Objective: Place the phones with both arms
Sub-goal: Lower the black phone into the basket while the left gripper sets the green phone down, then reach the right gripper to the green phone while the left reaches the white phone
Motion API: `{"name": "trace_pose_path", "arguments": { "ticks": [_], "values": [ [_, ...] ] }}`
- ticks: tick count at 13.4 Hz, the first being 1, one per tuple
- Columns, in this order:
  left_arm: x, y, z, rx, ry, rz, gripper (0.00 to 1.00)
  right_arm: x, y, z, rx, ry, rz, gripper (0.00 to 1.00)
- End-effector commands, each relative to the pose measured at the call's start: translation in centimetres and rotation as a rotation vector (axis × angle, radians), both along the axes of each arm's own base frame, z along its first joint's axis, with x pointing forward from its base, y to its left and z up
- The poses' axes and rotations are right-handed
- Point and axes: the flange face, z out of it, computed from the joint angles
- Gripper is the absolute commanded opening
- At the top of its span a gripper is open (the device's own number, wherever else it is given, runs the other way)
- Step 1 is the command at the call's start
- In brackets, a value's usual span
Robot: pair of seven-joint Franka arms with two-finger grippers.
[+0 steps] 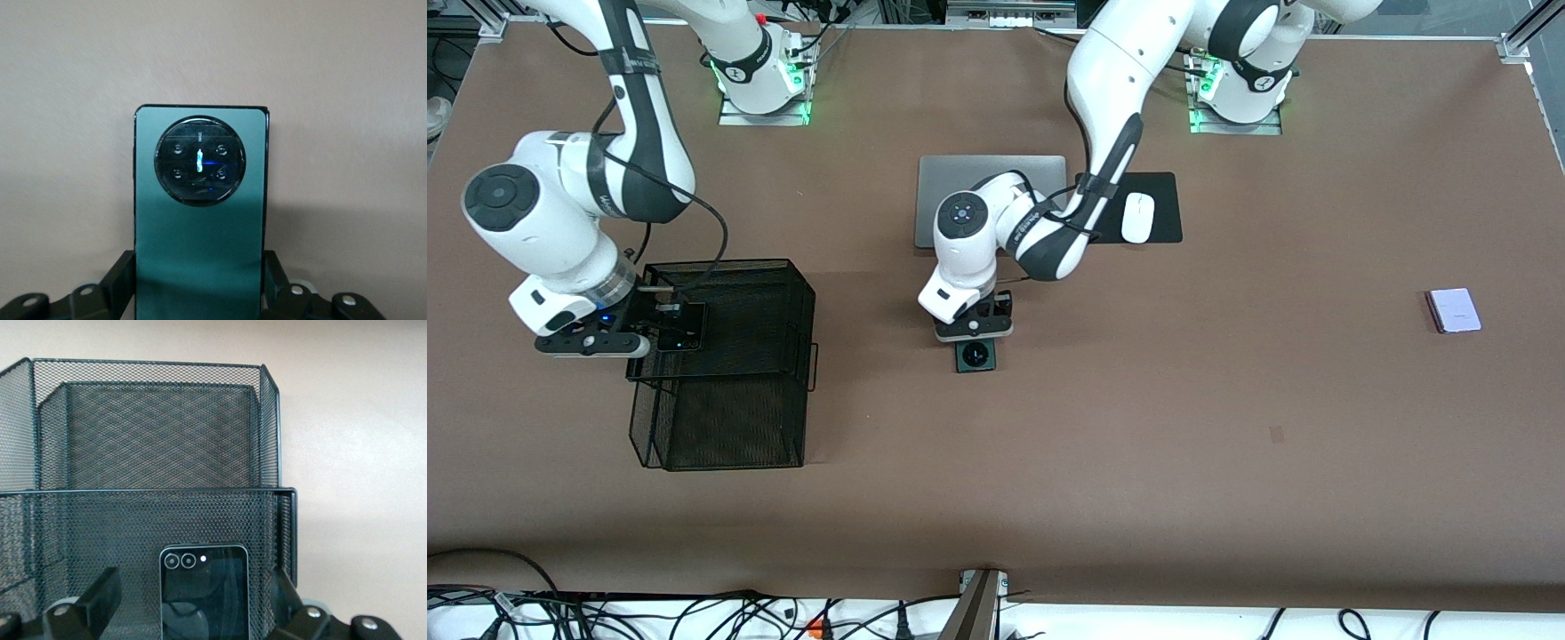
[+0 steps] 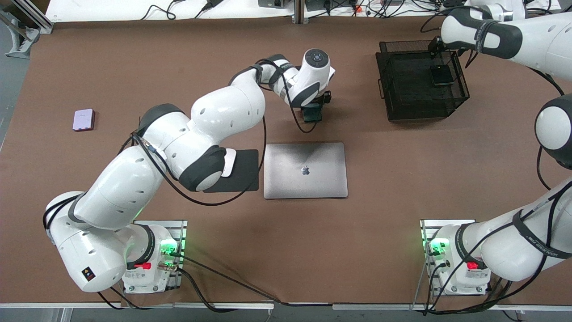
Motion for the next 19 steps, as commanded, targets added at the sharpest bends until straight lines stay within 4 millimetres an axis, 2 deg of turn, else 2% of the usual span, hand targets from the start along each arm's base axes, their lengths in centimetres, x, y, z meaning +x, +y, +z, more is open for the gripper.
{"name": "trace_pose_path", "arguments": {
  "ticks": [1, 2, 4, 5, 7, 9, 10, 11, 12, 13, 16, 17, 19],
  "values": [
    [0.5, -0.6, 0.9, -0.011, -0.021, 0.008, 0.83, 0.4, 0.5, 1.8, 0.068, 0.036, -0.028, 0.98],
    [0.9, -0.4, 1.4, -0.005, -0.035, 0.006, 1.00, 0.3, 0.6, 1.9, 0.087, 0.048, -0.040, 0.98],
    [1.8, 0.2, 3.0, -0.006, -0.048, 0.015, 1.00, 0.3, 0.7, 1.8, 0.088, 0.050, -0.038, 0.99],
    [2.5, 0.9, 4.9, -0.006, -0.055, 0.019, 1.00, 0.2, 0.8, 1.8, 0.090, 0.052, -0.035, 0.99],
    [5.1, 5.2, 8.8, 0.050, 0.005, 0.056, 1.00, 0.1, 1.3, 2.1, 0.094, 0.049, -0.032, 0.99],
    [6.5, 11.5, 12.0, 0.090, 0.080, 0.047, 1.00, 0.1, 1.7, 2.6, 0.096, 0.055, -0.014, 0.99],
    [6.6, 15.0, 13.0, 0.095, 0.104, 0.038, 1.00, 0.5, 2.7, 3.8, 0.097, 0.074, -0.002, 0.99],
    [6.9, 18.9, 13.8, 0.120, 0.119, 0.022, 1.00, 0.9, 5.7, 5.5, 0.098, 0.099, 0.036, 0.99],
    [7.5, 23.1, 14.6, 0.146, 0.121, 0.006, 1.00, 1.6, 8.0, 5.9, 0.086, 0.115, 0.035, 0.99],
    [8.2, 27.3, 15.4, 0.154, 0.126, -0.010, 1.00, 2.1, 11.3, 6.1, 0.078, 0.115, 0.029, 0.99],
    [9.7, 38.1, 17.5, 0.150, 0.148, -0.069, 1.00, 2.9, 23.3, 2.9, 0.081, 0.103, 0.016, 0.99],
    [9.9, 42.0, 18.0, 0.152, 0.157, -0.090, 1.00, 3.2, 27.5, 1.3, 0.092, 0.098, 0.010, 0.99],
    [10.2, 49.2, 18.3, 0.167, 0.162, -0.150, 1.00, 2.9, 34.0, -2.5, 0.114, 0.108, 0.029, 0.99]
  ]
}}
